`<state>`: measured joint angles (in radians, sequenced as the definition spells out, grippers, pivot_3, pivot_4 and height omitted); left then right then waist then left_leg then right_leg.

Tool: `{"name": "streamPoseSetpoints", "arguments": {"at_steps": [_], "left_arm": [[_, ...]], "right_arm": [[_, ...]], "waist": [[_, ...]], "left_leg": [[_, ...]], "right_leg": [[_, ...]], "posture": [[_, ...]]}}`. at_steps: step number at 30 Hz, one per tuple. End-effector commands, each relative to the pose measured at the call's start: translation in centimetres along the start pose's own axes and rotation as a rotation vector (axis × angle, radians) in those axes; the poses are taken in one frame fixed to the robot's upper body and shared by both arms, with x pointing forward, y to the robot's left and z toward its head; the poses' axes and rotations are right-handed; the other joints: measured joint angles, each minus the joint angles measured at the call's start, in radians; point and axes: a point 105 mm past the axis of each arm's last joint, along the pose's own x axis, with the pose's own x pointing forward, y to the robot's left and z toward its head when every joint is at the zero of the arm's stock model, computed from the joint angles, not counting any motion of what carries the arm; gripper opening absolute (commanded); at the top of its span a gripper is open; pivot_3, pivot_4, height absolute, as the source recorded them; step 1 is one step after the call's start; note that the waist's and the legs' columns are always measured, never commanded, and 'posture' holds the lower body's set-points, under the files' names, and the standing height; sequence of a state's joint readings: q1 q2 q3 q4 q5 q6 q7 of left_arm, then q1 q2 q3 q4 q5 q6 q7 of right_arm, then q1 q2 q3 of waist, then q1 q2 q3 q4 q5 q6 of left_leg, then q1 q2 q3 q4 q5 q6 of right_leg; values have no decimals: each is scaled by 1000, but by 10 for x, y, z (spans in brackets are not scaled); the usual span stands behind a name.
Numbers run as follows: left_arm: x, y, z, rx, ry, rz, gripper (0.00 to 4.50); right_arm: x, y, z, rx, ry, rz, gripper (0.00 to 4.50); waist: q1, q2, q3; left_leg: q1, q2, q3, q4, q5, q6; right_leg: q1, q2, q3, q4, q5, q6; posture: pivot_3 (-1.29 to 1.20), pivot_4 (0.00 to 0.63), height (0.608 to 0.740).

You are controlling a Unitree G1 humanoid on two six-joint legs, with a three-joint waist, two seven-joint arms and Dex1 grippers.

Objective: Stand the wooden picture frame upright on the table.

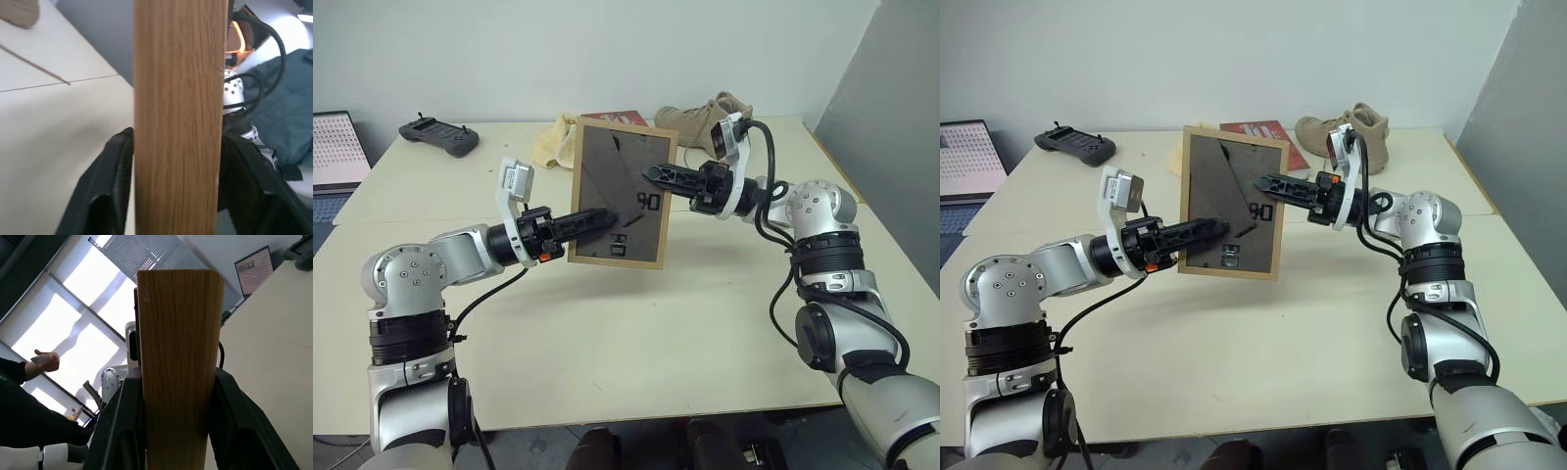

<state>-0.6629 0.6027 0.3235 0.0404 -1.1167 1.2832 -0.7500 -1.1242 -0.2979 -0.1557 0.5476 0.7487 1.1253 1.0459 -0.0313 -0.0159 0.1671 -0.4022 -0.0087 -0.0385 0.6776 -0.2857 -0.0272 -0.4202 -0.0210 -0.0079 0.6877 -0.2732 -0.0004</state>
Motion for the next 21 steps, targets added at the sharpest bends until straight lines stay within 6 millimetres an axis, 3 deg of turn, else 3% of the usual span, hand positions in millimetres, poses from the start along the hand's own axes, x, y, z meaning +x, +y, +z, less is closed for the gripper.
{"name": "streamPoseSetpoints", "arguments": {"at_steps": [1,7,15,21], "left_arm": [[-21,-19,13,39,22,-18,3466],[-22,-24,7,29,60,-32,4485],[-13,-7,-1,36,44,25,4500],[-10,-13,-1,42,40,-22,3176]], "right_arm": [[0,18,14,-77,-22,51,1273],[-2,14,16,-93,-32,28,1273],[0,16,16,-101,-28,39,1273],[0,16,14,-106,-19,29,1273]], "waist": [[-1,0,0],[-1,0,0],[1,0,0],[0,0,0]], "left_leg": [[0,0,0,0,0,0],[0,0,0,-1,0,0],[0,0,0,0,0,0],[0,0,0,0,0,0]], "right_leg": [[0,0,0,0,0,0],[0,0,0,0,0,0],[0,0,0,0,0,0],[0,0,0,0,0,0]], "posture": [[0,150,740],[0,150,740],[0,150,740],[0,150,740]]}}
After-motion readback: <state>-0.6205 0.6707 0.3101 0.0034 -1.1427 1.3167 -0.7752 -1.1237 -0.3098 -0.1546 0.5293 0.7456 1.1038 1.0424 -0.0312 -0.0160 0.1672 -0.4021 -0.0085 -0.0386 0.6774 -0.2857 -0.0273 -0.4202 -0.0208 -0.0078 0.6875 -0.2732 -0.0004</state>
